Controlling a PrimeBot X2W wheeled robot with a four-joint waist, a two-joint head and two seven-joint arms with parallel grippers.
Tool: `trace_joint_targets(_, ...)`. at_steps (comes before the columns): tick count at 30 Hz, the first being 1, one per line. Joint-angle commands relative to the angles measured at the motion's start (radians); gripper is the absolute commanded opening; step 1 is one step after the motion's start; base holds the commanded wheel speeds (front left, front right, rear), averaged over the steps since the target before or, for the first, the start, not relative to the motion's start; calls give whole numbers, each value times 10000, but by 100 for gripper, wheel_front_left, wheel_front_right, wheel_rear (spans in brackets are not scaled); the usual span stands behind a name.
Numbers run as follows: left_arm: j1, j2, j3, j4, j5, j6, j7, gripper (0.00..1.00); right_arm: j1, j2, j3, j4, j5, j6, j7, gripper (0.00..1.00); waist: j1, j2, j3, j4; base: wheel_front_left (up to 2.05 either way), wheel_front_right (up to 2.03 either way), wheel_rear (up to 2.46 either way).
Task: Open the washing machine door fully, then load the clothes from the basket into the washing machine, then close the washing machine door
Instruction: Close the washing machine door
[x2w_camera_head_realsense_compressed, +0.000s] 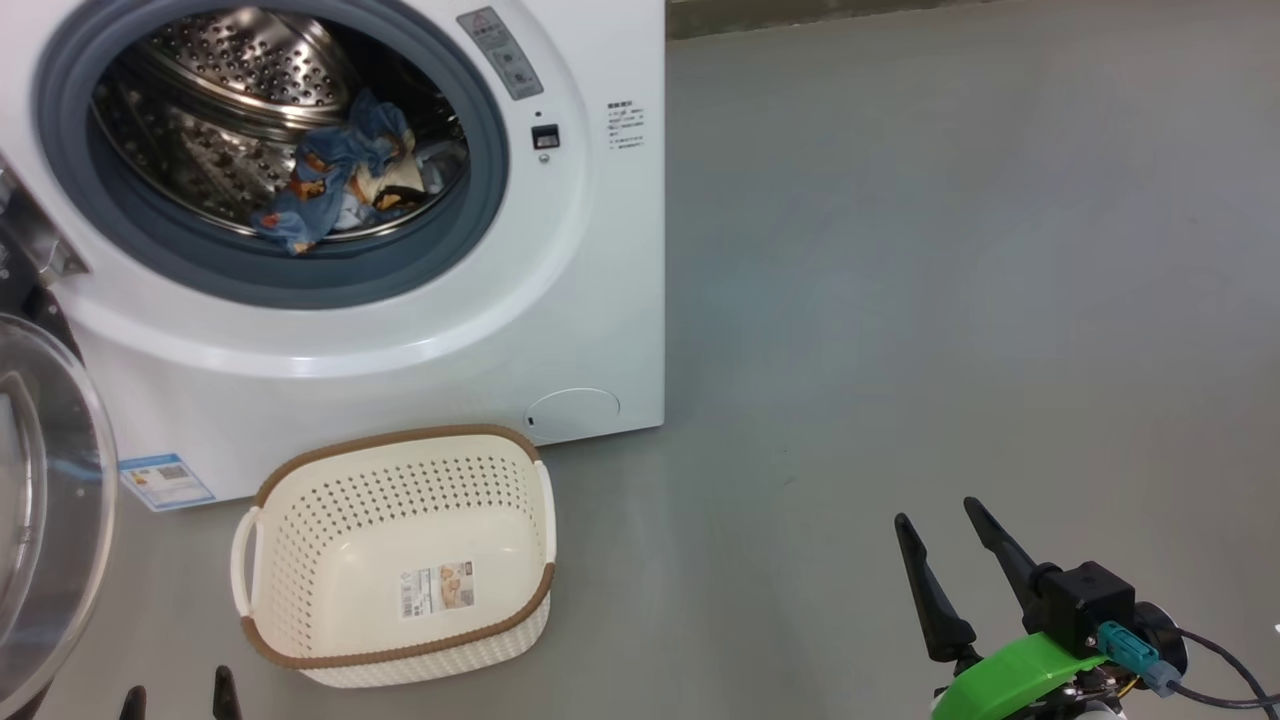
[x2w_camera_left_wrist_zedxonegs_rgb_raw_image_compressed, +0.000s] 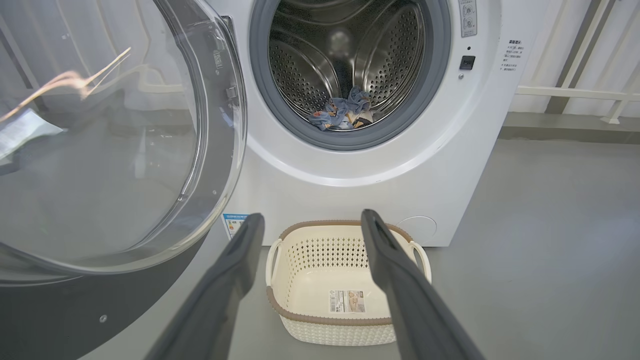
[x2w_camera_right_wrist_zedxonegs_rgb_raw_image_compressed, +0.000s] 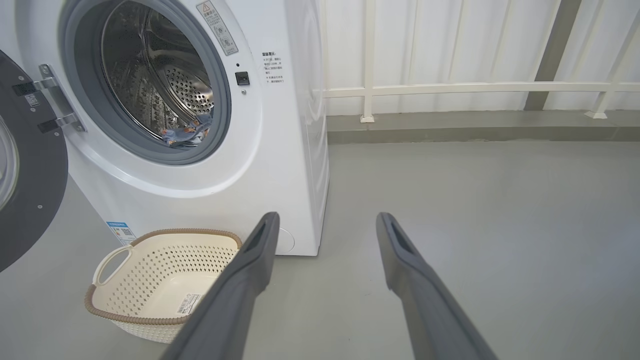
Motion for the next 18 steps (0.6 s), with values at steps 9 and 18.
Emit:
trace_joint_targets(9, -469, 55, 345, -105, -19, 105, -122, 100, -43, 24, 232, -262, -222, 16, -120, 100, 0, 0, 0, 708, 0, 0, 0)
trace_joint_targets(18, -442, 55, 298, -94, -47, 166, -122, 100, -4, 24, 152, -275, -371, 16, -120, 100, 0, 0, -5, 1521, 0, 0, 0)
